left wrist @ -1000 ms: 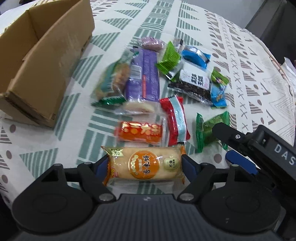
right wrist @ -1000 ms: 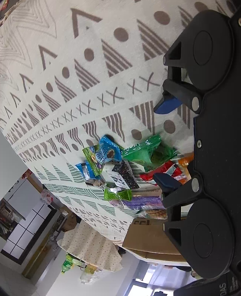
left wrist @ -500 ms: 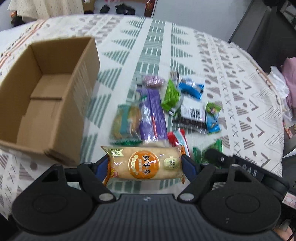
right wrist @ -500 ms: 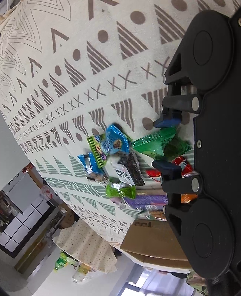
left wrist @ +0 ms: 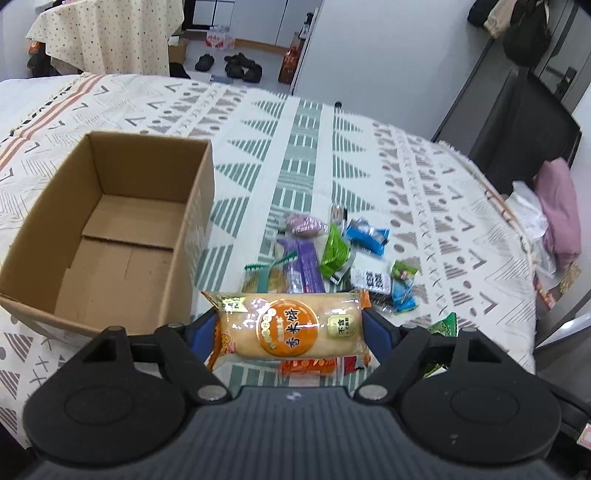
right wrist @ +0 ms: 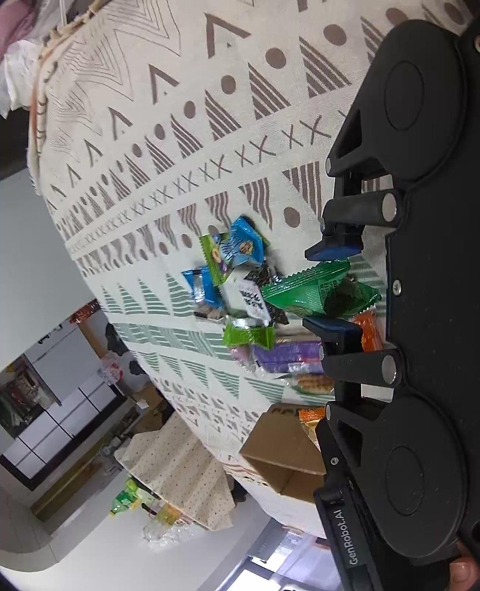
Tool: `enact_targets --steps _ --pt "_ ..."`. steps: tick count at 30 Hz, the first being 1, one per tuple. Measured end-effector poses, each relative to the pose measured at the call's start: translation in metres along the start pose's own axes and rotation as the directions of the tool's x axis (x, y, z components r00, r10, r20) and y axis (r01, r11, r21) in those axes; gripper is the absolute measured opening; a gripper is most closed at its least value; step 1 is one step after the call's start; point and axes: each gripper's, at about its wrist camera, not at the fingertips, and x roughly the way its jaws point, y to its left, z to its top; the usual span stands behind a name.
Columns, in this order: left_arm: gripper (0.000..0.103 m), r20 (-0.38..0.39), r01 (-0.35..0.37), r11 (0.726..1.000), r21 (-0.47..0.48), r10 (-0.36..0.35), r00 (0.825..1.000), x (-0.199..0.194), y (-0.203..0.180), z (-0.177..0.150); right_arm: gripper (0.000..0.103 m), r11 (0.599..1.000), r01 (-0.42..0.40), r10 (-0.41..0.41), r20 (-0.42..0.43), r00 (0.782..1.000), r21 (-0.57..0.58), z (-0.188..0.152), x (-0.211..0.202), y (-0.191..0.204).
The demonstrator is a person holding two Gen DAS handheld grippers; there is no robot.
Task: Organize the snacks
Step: 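Grasp the orange-wrapped cake with the left gripper while the right gripper grasps the green candy, then carry the cake into the box and open the left gripper while the right drops the green candy in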
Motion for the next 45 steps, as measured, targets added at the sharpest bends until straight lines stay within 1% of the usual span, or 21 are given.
enact_targets --steps 4,9,17,20,23,31,36,38,40,43,45 --pt "0.079 0.045 0.02 1.0 -0.016 -0.019 0.999 -0.013 0.005 0.008 0.03 1.0 -0.004 0.004 0.032 0.999 -0.012 0.002 -0.013 0.019" --pt "0.079 0.106 0.035 0.999 -0.025 -0.033 0.994 -0.029 0.015 0.017 0.03 0.999 -0.004 0.008 0.063 0.998 -0.054 0.008 -0.021 0.047" --pt "0.079 0.138 0.062 0.993 -0.103 -0.047 0.989 -0.044 0.047 0.035 0.029 0.994 -0.014 0.025 0.098 0.995 -0.105 0.016 -0.024 0.087" --pt "0.079 0.157 0.054 0.991 -0.122 -0.034 0.987 -0.05 0.06 0.04 0.025 0.993 -0.02 0.032 0.1 0.994 -0.115 0.017 -0.023 0.1" --pt "0.079 0.158 0.049 0.987 -0.154 -0.025 0.987 -0.052 0.074 0.045 0.024 0.991 -0.029 0.042 0.098 0.994 -0.132 0.016 -0.019 0.115" --pt "0.08 0.168 0.002 0.961 -0.277 0.047 0.985 -0.055 0.116 0.052 0.023 0.985 -0.084 0.097 0.076 0.992 -0.149 0.01 -0.003 0.154" --pt "0.08 0.142 -0.013 0.944 -0.329 0.063 0.988 -0.048 0.135 0.056 0.023 0.982 -0.116 0.124 0.05 0.991 -0.15 0.007 0.012 0.172" --pt "0.08 0.14 -0.042 0.938 -0.344 0.096 0.985 -0.046 0.141 0.056 0.023 0.982 -0.123 0.13 0.037 0.991 -0.146 0.006 0.018 0.177" --pt "0.08 0.13 -0.075 0.926 -0.37 0.131 0.983 -0.042 0.148 0.055 0.023 0.982 -0.13 0.134 0.022 0.991 -0.139 0.004 0.025 0.181" --pt "0.08 0.098 -0.105 0.91 -0.4 0.156 0.983 -0.033 0.157 0.056 0.023 0.98 -0.143 0.144 -0.002 0.99 -0.137 0.0 0.034 0.188" --pt "0.08 0.079 -0.119 0.909 -0.4 0.164 0.983 -0.029 0.158 0.056 0.023 0.98 -0.148 0.147 -0.021 0.989 -0.135 -0.002 0.041 0.191"
